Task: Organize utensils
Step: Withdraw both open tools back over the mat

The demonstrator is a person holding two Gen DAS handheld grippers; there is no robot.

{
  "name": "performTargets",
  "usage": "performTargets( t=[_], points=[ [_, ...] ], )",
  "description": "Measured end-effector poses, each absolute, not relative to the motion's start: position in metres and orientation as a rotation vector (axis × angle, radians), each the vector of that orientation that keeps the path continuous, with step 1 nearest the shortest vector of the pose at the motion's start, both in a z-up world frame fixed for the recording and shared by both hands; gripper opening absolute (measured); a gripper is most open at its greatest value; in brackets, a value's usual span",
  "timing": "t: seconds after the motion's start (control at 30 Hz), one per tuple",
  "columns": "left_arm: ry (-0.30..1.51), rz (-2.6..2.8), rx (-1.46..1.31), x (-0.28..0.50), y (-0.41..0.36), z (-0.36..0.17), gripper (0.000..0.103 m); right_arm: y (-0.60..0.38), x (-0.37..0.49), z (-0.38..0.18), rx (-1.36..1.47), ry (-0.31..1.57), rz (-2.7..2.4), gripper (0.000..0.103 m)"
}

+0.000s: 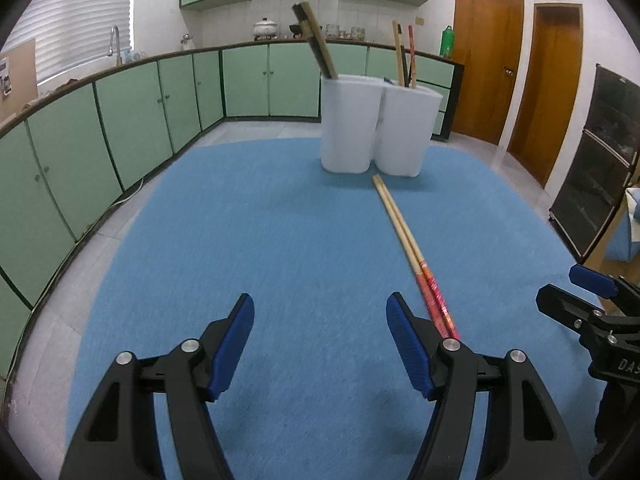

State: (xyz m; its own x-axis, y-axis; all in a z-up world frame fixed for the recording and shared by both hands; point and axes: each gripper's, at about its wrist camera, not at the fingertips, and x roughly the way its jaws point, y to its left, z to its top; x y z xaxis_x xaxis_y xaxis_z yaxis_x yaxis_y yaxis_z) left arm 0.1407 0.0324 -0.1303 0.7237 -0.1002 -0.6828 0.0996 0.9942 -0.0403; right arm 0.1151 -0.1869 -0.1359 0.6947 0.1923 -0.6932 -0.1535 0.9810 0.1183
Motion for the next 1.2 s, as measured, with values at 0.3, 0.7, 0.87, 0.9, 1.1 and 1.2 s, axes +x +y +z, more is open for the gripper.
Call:
performTargets(
  t=[0.3,0.7,0.87,0.9,1.1,1.2],
  points=[
    [0.803,-0.1,0.006,0.136,0.038,-0.147,0.068,-0.171,0.109,-0.146,0.02,0.811,0.209,0.089],
    [0.835,-0.067,-0.044,0.14,0.055,-0.153,0.068,-0.145,0.112,-0.158,-0.044,0.852,0.217,0.089],
    [0.856,-0.064,-0.047,0.141,0.057,-0.157,0.068,-0.135,0.12,-0.164,-0.09,0.876,0.191,0.084],
    [0.86,-0.064,-0.046,0.142,0.057,-0.157,0.068,-0.134,0.122,-0.165,-0.094,0.881,0.188,0.084],
    [0.876,-0.065,-0.045,0.144,0.056,-0.16,0.068,-0.144,0.13,-0.168,-0.075,0.911,0.14,0.081],
    [0.879,-0.063,-0.046,0.144,0.055,-0.161,0.068,-0.156,0.13,-0.168,-0.068,0.905,0.107,0.081]
  ],
)
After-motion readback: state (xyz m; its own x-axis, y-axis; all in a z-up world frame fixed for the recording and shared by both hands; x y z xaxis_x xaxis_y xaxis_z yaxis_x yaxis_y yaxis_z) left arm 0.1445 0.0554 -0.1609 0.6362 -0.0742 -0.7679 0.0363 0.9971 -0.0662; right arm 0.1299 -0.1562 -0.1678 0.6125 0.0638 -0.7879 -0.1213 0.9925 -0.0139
